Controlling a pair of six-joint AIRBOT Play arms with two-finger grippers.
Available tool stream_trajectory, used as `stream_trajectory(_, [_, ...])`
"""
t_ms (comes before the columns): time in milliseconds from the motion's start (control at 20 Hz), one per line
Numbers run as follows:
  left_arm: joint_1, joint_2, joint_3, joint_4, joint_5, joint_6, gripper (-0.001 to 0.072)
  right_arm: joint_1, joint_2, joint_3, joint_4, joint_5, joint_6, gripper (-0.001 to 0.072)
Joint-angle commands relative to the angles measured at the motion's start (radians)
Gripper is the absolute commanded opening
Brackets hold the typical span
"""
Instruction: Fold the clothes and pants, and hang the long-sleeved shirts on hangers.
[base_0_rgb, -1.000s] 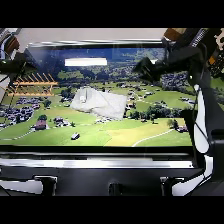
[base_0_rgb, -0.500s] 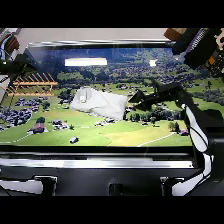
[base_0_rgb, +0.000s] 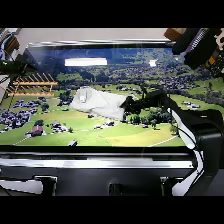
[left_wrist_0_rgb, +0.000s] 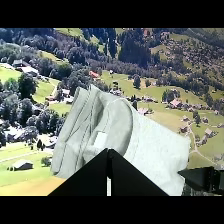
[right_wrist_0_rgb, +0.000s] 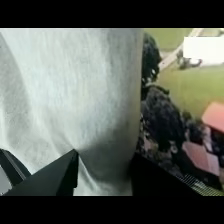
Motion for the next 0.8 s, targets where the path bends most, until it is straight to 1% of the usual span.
stream_trajectory(0, [-0.001, -0.002, 0.0, 0.0, 0.001, 0.001, 0.0015, 0.027, -0.005, -0.001, 0.025, 0.056, -0.003, 0.0222])
stream_trajectory(100, [-0.001, -0.002, 0.0, 0.0, 0.001, 0.001, 0.0015, 0.026, -0.004, -0.001, 0.025, 0.074, -0.007, 0.0071])
stream_trajectory(150, [-0.001, -0.002, 0.0, 0.0, 0.001, 0.001, 0.0015, 0.026, -0.004, -0.001, 0.026, 0.089, -0.007, 0.0051])
stream_trajectory(400, [-0.001, -0.002, 0.0, 0.0, 0.001, 0.001, 0.0015, 0.015, 0.061, 0.043, 0.05, 0.143, -0.002, 0.0049])
stream_trajectory(550, [-0.001, -0.002, 0.0, 0.0, -0.001, 0.0, 0.0015, -0.066, 0.098, 0.143, 0.043, 0.143, 0.083, 0.0049])
stream_trajectory(750, [-0.001, -0.002, 0.0, 0.0, -0.003, 0.0, 0.0015, -0.206, 0.111, 0.286, 0.027, 0.127, 0.154, 0.0048])
